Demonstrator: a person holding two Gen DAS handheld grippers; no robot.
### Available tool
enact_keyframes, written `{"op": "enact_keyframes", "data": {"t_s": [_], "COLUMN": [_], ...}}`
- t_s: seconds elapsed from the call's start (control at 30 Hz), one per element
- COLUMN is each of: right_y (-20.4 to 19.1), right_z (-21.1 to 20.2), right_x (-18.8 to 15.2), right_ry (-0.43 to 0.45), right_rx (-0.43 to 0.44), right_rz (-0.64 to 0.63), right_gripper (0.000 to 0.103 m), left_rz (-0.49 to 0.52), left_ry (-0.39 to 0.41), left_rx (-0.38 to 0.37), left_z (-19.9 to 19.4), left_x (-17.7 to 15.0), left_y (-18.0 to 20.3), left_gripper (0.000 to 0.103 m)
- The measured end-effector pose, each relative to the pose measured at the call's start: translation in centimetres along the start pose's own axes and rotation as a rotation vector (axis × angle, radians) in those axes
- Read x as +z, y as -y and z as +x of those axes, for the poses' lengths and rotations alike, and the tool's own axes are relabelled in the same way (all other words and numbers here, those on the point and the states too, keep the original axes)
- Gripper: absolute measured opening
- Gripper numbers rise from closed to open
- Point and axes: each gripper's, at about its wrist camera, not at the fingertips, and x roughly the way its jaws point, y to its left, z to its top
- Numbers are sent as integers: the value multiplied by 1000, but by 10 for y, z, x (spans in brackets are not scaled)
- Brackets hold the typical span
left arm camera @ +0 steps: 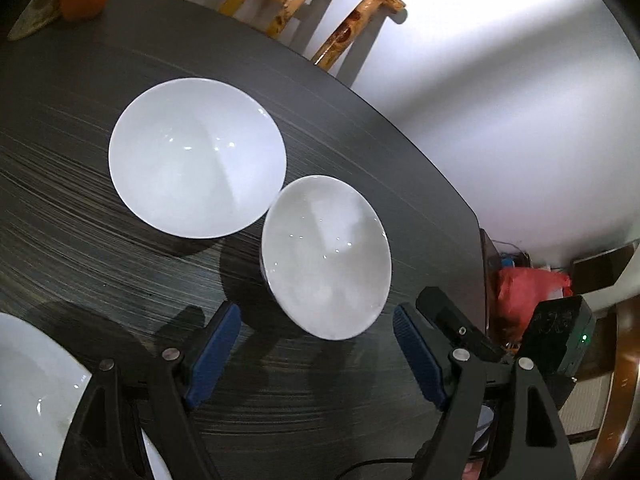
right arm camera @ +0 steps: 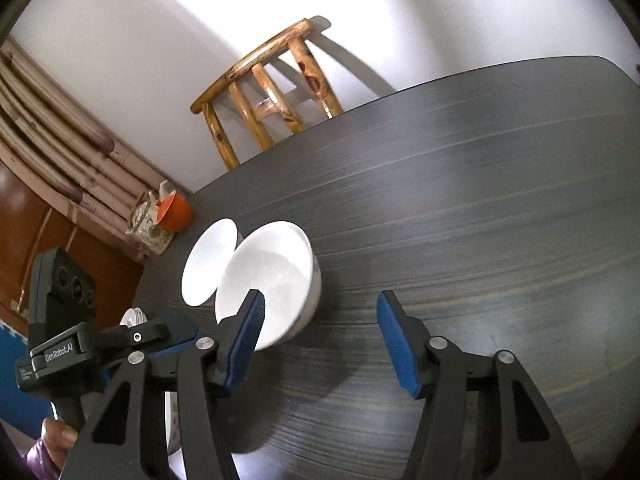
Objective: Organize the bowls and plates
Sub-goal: 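Move both tools to the plain white bowl, then close both tools on the plain white bowl rim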
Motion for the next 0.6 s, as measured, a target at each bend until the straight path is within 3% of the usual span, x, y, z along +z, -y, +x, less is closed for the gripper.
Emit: {"op": "enact_keyframes", "data": {"t_s": [0.3, 0.4, 0.43, 0.47, 0.6], "right_y": [-7, -11, -12, -12, -11], "right_z": [28, 38, 42, 45, 55], "right_x": [19, 23, 24, 25, 29], "right_ry": [-59, -87, -97, -104, -124], "right_rx": [-12, -34, -36, -42, -51], "right_rz": [-3, -23, -29, -35, -32], "right_gripper": [55, 46, 45, 44, 41], "left_rz": [-24, -33, -30, -30, -65], "left_ry": [-7, -8, -18, -31, -54], "left_rx": [5, -2, 8, 19, 21], "left_z": [12, 17, 20, 23, 32], "left_x": [0, 1, 1, 1, -3], "left_y": [-9, -12, -12, -13, -19], "left_gripper": [78, 55, 38, 31, 25]}}
